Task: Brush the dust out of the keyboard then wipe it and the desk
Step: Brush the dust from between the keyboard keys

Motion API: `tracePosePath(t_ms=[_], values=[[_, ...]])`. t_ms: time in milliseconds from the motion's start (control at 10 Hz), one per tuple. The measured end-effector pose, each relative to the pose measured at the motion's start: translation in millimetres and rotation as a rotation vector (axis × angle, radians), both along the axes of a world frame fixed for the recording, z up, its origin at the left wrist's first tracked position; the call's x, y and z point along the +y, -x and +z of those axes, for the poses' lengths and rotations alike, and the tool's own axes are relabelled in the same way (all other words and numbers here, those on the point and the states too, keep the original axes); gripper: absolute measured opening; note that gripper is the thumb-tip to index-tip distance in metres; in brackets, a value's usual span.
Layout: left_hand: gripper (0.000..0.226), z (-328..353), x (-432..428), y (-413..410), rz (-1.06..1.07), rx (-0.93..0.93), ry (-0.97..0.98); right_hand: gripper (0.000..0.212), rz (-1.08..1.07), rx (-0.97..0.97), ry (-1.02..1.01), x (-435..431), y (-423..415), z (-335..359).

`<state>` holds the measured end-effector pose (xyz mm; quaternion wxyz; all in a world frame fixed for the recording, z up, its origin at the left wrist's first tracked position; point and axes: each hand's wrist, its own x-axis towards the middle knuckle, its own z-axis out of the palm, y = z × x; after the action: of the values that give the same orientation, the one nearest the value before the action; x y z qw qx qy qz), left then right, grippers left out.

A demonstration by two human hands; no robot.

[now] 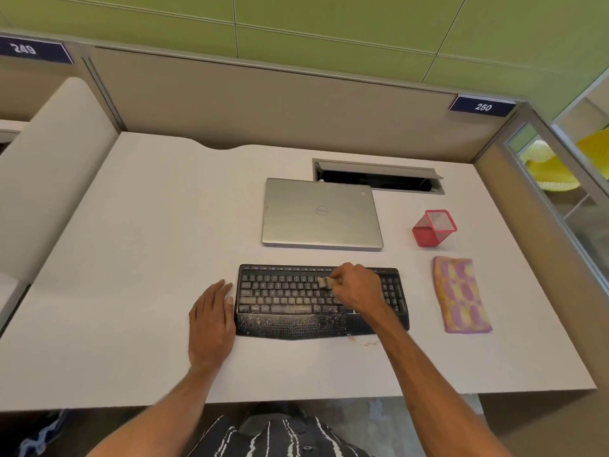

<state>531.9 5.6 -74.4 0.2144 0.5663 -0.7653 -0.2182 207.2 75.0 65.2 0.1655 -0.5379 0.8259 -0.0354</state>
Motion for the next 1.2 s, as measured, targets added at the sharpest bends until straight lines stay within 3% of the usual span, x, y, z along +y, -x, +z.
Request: tracePosePath(t_ms=[200,300,500,700,900,1200], values=[[0.05,1,0,2,0.0,0.0,0.008,0.018,0.049,0.002,-0.119,-8,-1,-4],[0.051,1,-1,1,0.001,-0.004,0.005,0.02,0.013,0.025,-0.042,-10,2,-3],[0.049,1,-1,1,0.003,-0.002,0.001,0.014,0.047,-0.028,-0.126,-11,-5,-8],[0.049,-2,-2,0,-0.004,0.002,-0.001,0.015,0.022,0.035,-0.047,-16,-8,0],[0.05,-2,-2,-1,-0.005,0.003,-0.004,0.013,0.054,-0.005,-0.161,-15,-4,1],[0.05,-3,-1,-1,-0.006,0.008,0.0,0.016,-0.053,0.013,-0.099,-5,3,-4]])
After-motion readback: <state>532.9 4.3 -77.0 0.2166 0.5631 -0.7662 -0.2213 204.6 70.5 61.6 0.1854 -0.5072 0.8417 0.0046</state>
